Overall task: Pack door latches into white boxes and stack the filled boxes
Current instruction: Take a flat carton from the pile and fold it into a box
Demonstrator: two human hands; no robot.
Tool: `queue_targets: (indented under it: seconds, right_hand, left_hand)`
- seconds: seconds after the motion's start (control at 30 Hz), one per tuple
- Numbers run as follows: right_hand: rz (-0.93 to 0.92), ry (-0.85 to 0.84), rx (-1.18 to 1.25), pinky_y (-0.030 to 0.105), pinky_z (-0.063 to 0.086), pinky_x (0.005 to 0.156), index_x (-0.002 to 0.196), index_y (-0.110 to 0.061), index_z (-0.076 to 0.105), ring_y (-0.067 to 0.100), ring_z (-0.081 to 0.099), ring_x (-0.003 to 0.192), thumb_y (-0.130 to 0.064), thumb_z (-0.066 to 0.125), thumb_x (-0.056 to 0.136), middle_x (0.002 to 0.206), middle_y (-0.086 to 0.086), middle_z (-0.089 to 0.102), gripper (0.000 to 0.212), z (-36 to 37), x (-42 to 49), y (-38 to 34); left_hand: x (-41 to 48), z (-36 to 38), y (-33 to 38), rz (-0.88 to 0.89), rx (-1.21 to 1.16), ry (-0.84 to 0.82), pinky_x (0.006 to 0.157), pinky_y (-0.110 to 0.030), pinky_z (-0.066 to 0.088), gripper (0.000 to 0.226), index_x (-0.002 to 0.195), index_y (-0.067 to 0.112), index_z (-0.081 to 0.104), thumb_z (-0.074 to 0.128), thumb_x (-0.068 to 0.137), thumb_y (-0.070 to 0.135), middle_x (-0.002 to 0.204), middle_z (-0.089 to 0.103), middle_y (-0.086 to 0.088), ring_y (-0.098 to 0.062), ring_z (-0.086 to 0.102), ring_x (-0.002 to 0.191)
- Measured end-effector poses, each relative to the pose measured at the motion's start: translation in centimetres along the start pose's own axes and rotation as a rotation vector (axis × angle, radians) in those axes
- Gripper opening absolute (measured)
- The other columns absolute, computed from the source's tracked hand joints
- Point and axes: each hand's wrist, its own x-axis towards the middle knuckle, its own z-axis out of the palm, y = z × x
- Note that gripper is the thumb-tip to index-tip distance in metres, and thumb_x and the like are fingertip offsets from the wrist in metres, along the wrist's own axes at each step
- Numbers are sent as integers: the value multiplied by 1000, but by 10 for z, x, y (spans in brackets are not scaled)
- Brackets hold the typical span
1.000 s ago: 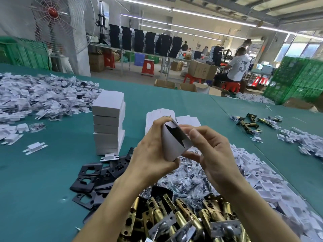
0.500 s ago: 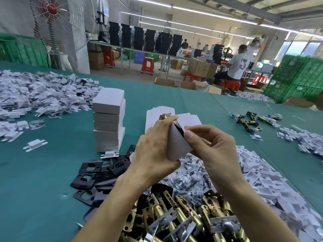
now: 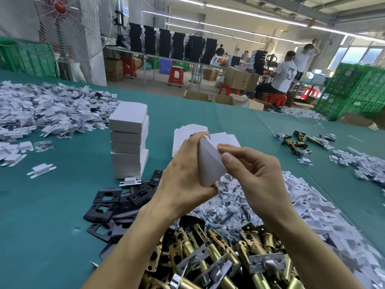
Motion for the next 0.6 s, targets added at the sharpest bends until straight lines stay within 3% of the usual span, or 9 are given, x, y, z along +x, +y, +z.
queue_targets:
  seconds: [0.13, 0.27, 0.43, 0.6]
  right_hand:
    - [-60, -182, -87, 17, 49, 90, 112, -34, 68, 2, 57, 117, -19, 61, 91, 113, -20, 63, 27, -9, 1, 0]
    - [-176, -140, -92, 15, 51, 84, 110, -27, 69, 3, 62, 106, -16, 64, 86, 110, -5, 63, 27, -12, 3, 3]
    - [-273, -79, -182, 23, 56, 87, 109, -22, 70, 8, 66, 106, -25, 65, 87, 111, -2, 67, 23, -9, 1, 13]
    - [-142, -82, -108, 28, 58, 82, 106, -30, 72, 12, 65, 110, -26, 69, 84, 117, 2, 65, 23, -4, -5, 17]
  left_hand:
    - [2, -4, -3, -13, -72, -15, 75, -44, 58, 100, 144, 50, 19, 76, 63, 32, 125, 51, 10, -17, 61, 97]
    - [2, -4, -2, 26, -100, -43, 75, -44, 59, 108, 148, 54, 10, 77, 67, 29, 134, 47, 2, -22, 63, 96]
    - [0, -3, -2, 66, -49, -10, 65, -43, 59, 82, 130, 53, 24, 76, 70, 32, 125, 40, 13, -21, 60, 88]
    - [-1, -5, 0, 51, -19, 9, 60, -44, 56, 65, 117, 44, 26, 74, 74, 37, 114, 48, 8, -22, 60, 83]
